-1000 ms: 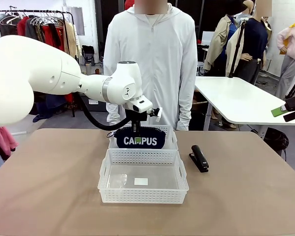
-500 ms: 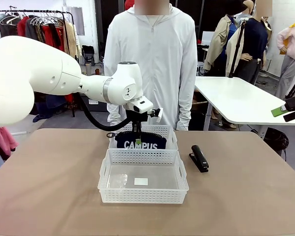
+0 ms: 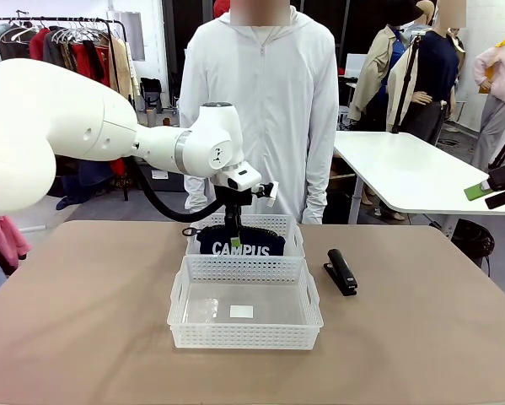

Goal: Distribute items into two baskets.
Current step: Place the picked Pencil pouch into the Organizing basket as instructed by the person, then pick up the Stapler that the person points to.

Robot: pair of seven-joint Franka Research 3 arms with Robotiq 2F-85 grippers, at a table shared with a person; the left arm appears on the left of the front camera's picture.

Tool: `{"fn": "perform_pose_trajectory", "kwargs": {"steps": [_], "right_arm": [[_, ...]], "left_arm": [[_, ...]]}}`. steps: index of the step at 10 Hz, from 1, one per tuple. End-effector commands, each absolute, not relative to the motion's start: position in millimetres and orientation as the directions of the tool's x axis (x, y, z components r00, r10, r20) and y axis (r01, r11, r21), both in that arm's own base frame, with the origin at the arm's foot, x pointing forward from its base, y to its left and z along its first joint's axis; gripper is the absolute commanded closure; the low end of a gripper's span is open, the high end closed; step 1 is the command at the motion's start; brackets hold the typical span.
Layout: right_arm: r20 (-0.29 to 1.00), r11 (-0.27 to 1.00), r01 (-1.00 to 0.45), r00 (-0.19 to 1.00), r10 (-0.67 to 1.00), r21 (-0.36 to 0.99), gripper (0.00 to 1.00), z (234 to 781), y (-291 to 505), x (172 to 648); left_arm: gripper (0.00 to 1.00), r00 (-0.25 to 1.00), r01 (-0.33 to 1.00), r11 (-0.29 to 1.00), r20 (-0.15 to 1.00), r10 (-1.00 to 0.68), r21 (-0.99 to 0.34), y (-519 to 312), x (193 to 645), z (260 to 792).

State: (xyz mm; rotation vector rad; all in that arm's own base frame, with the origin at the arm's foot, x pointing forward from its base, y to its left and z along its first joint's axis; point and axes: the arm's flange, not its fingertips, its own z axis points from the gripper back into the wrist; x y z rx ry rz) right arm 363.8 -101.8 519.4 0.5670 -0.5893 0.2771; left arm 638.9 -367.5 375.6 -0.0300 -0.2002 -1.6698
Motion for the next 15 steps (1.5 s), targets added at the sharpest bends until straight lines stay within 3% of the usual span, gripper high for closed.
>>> {"fn": "perform_pose_trajectory", "kwargs": {"steps": [1, 5, 7, 8, 15], "right_arm": [[0.598, 0.807, -0.407, 0.797, 0.085, 0.427, 0.00, 520, -101, 364], [0.598, 0.807, -0.407, 0.797, 0.085, 0.427, 0.00, 520, -101, 364], [0.598, 0.807, -0.407, 0.797, 0.085, 0.427, 0.00, 520, -101, 364], [0.598, 0.807, -0.407, 0.797, 0.085, 0.427, 0.00, 520, -101, 364], [0.598, 0.807, -0.407, 0.797, 0.085, 0.427, 0.00, 520, -101, 364]], "left_arm": [[0.00, -0.097, 0.992, -0.082, 0.163, -0.982, 0.094, -349, 623, 406], [0.03, -0.086, 0.995, -0.077, 0.168, -0.982, 0.058, -331, 609, 427], [0.03, -0.170, 0.985, -0.166, 0.152, -0.974, 0.041, -327, 604, 427], [0.03, -0.088, 0.995, -0.079, 0.149, -0.985, 0.068, -338, 617, 432], [0.03, -0.088, 0.995, -0.079, 0.149, -0.985, 0.068, -338, 617, 432]]}}
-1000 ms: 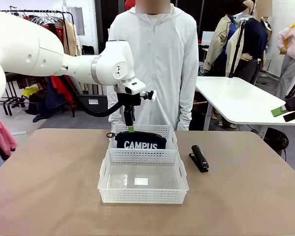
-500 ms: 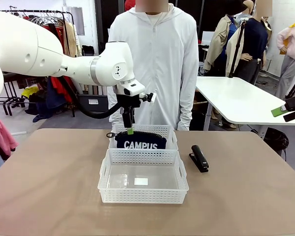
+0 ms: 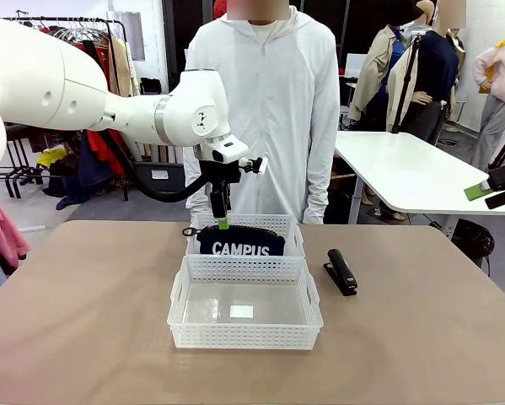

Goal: Distribute items into two baskets.
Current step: Pick up the Stapler that the person points to.

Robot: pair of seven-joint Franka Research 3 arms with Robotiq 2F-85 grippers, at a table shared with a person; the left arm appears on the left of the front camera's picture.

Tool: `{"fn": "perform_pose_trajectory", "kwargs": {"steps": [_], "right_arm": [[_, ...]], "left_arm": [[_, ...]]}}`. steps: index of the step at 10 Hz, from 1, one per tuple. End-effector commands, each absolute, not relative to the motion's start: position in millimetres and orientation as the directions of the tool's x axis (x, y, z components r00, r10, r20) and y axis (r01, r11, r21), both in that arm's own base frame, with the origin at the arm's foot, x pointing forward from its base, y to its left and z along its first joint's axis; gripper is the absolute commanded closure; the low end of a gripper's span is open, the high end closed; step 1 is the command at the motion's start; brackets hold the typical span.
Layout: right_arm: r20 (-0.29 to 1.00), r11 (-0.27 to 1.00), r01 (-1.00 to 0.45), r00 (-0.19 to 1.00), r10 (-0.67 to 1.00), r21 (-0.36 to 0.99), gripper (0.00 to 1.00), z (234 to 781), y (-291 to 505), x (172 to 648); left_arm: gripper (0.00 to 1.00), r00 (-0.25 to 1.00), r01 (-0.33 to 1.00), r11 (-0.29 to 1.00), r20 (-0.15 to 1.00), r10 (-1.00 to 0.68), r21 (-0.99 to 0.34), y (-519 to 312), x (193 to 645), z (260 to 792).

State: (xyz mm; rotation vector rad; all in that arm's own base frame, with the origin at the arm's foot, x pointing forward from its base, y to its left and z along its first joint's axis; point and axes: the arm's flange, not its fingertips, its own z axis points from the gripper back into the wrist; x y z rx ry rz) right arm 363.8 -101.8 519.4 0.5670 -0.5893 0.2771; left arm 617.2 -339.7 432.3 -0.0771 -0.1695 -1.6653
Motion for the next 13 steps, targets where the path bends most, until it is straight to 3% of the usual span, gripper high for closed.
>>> {"fn": "perform_pose_trajectory", "kwargs": {"steps": [1, 2, 4, 7, 10, 13], "right_arm": [[0.598, 0.807, -0.407, 0.797, 0.085, 0.427, 0.00, 520, -101, 364], [0.598, 0.807, -0.407, 0.797, 0.085, 0.427, 0.00, 520, -101, 364], [0.598, 0.807, -0.407, 0.797, 0.085, 0.427, 0.00, 520, -101, 364], [0.598, 0.807, -0.407, 0.797, 0.085, 0.427, 0.00, 520, -101, 364], [0.598, 0.807, -0.407, 0.797, 0.085, 0.427, 0.00, 520, -101, 364], [0.598, 0.807, -0.407, 0.797, 0.085, 0.427, 0.00, 520, -101, 364]], "left_arm": [[0.03, -0.088, 0.995, -0.079, 0.149, -0.985, 0.068, -338, 617, 432], [0.03, -0.102, 0.993, -0.093, 0.151, -0.983, 0.065, -340, 617, 432], [0.03, 0.055, 0.991, 0.074, 0.167, -0.984, 0.110, -292, 595, 470], [0.03, 0.203, 0.957, 0.255, 0.311, -0.928, 0.136, -208, 562, 524], [0.03, 0.354, 0.907, 0.410, 0.361, -0.863, 0.092, -121, 534, 535], [0.03, 0.447, 0.840, 0.540, 0.502, -0.740, 0.048, -45, 509, 535]]}}
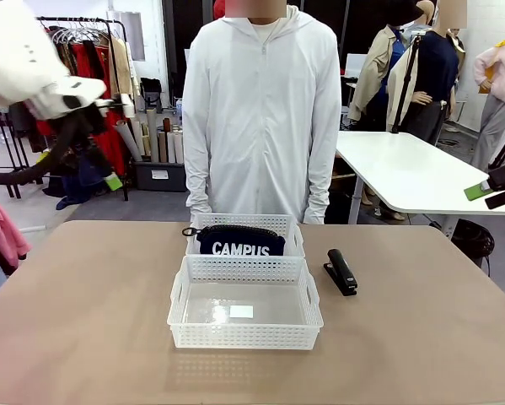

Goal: Distribute items into two baskets.
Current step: Pick up the Stapler that the person points to.

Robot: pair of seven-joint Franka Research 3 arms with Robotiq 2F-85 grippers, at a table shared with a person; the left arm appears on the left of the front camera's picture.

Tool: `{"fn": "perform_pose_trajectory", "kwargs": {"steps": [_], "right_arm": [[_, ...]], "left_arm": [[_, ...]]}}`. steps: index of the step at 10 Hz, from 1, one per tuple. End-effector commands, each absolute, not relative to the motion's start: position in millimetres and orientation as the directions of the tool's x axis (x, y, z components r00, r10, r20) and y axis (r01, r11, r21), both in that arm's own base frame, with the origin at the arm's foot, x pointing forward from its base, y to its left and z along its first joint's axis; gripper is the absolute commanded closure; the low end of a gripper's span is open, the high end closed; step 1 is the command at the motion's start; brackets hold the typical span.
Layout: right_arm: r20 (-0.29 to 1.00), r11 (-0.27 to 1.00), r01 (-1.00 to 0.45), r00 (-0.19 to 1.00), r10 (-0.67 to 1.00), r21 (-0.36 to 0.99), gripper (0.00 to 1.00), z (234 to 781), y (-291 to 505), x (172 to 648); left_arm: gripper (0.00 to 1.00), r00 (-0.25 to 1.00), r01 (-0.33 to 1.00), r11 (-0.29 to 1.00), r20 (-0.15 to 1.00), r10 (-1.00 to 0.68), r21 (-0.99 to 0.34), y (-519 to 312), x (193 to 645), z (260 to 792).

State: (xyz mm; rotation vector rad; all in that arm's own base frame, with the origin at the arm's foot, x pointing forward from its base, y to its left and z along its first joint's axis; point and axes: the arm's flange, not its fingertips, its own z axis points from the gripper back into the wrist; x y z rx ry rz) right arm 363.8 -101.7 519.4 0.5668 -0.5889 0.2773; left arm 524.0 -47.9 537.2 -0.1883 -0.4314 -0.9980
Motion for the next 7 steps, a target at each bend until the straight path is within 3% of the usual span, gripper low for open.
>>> {"fn": "perform_pose_trajectory", "kwargs": {"steps": [1, 3, 7], "right_arm": [[0.598, 0.807, -0.407, 0.797, 0.085, 0.427, 0.00, 520, -101, 364], [0.598, 0.807, -0.407, 0.797, 0.085, 0.427, 0.00, 520, -101, 364], [0.598, 0.807, -0.407, 0.797, 0.085, 0.427, 0.00, 520, -101, 364]], "left_arm": [[0.03, 0.445, 0.838, 0.546, 0.577, -0.685, 0.001, -27, 498, 542], [0.03, 0.536, 0.785, 0.605, 0.632, -0.559, -0.131, 18, 483, 546], [0.03, 0.656, 0.716, 0.627, 0.604, -0.452, -0.308, 67, 462, 538]]}}
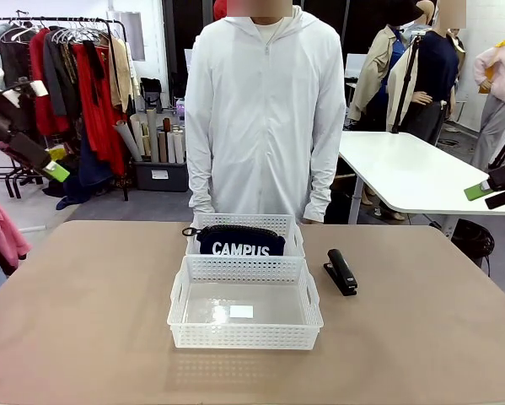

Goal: Distribute items into two baskets.
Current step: Pick up the Stapler that the person points to.

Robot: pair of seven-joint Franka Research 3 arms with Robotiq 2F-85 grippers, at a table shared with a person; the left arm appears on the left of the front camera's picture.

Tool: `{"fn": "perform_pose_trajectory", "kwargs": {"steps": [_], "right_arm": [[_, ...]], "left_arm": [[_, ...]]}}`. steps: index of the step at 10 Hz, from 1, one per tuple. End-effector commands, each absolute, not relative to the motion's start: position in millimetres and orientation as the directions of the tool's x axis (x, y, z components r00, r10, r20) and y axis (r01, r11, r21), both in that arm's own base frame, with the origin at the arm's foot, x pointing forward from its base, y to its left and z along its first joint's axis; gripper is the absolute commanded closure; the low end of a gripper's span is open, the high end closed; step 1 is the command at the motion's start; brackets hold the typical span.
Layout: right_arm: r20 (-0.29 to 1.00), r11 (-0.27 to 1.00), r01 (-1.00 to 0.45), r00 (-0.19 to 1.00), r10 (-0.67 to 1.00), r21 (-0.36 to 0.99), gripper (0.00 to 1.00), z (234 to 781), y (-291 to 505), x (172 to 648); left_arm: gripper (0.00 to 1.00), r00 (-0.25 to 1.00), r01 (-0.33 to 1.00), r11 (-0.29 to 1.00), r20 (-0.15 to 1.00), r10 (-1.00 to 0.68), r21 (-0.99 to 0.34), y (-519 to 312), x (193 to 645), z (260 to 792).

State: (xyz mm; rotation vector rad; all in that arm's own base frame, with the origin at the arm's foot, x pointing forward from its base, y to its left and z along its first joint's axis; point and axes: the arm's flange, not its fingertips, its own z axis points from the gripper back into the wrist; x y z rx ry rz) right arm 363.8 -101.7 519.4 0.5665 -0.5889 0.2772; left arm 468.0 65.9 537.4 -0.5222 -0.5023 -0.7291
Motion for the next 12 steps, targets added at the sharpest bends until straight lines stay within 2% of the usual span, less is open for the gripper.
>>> {"fn": "perform_pose_trajectory", "kwargs": {"steps": [1, 4, 12], "right_arm": [[0.598, 0.807, -0.407, 0.797, 0.085, 0.427, 0.00, 520, -101, 364], [0.598, 0.807, -0.407, 0.797, 0.085, 0.427, 0.00, 520, -101, 364], [0.598, 0.807, -0.407, 0.797, 0.085, 0.427, 0.00, 520, -101, 364]], "left_arm": [[0.03, 0.661, 0.716, 0.621, 0.597, -0.454, -0.319, 72, 454, 533], [0.03, 0.662, 0.703, 0.636, 0.619, -0.421, -0.319, 83, 438, 524], [0.03, 0.650, 0.709, 0.635, 0.635, -0.418, -0.308, 83, 439, 523]]}}
